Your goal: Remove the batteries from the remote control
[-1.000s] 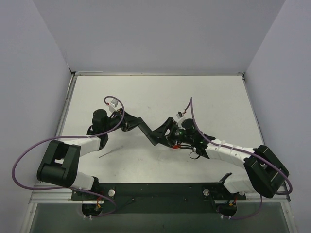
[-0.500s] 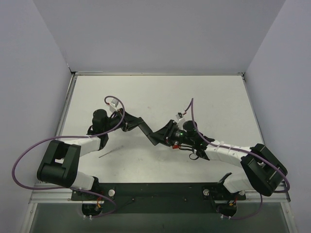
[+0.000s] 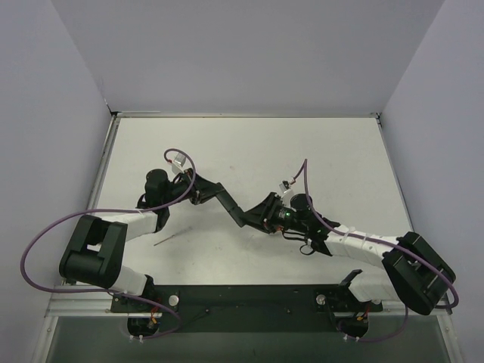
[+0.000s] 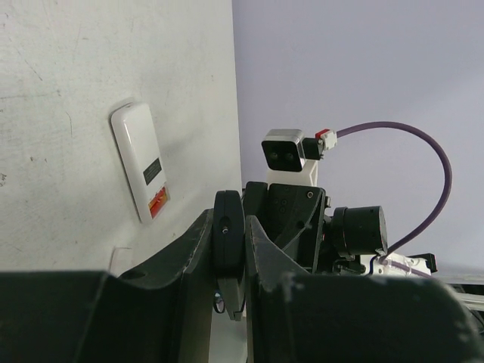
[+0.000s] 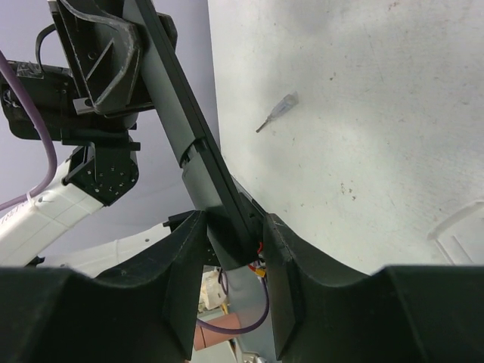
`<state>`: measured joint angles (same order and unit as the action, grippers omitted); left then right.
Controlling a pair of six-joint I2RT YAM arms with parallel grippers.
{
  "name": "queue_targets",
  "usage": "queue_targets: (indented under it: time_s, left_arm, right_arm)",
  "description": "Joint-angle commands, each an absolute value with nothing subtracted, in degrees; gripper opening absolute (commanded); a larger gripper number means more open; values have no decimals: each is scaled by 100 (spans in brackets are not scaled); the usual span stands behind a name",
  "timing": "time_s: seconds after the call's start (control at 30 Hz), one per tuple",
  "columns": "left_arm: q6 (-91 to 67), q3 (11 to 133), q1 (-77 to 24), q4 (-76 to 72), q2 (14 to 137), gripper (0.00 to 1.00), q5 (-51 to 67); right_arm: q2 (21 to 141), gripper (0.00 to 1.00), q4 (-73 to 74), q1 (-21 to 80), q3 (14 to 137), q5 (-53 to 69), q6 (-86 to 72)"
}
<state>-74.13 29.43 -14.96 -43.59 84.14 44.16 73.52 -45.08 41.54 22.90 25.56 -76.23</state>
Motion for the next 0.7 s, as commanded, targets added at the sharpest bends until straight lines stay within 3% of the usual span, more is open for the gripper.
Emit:
queue_targets:
  time_s: [0.0,0.1,0.43,0.67]
  left_arm:
    - [-7348,3243,-1415,-4650,8385,0,4315]
    - [-7348,3252,-1406,-4641,8376,0,4324]
    - [-7506,3191,-1362,-4641,8385,0,4324]
    - [-7638,3129,-1362,-4640,8367,0,4280]
  right_arm:
    - [7076,31,-4289,4113,2180,2514,-7462]
    - [7014,26,-4280,4105,2162,2487,-7453]
    - [6750,24,-4237,4104,2065,2382,-7462]
    - [6627,10,-4298,4113,2048,2382,-7436]
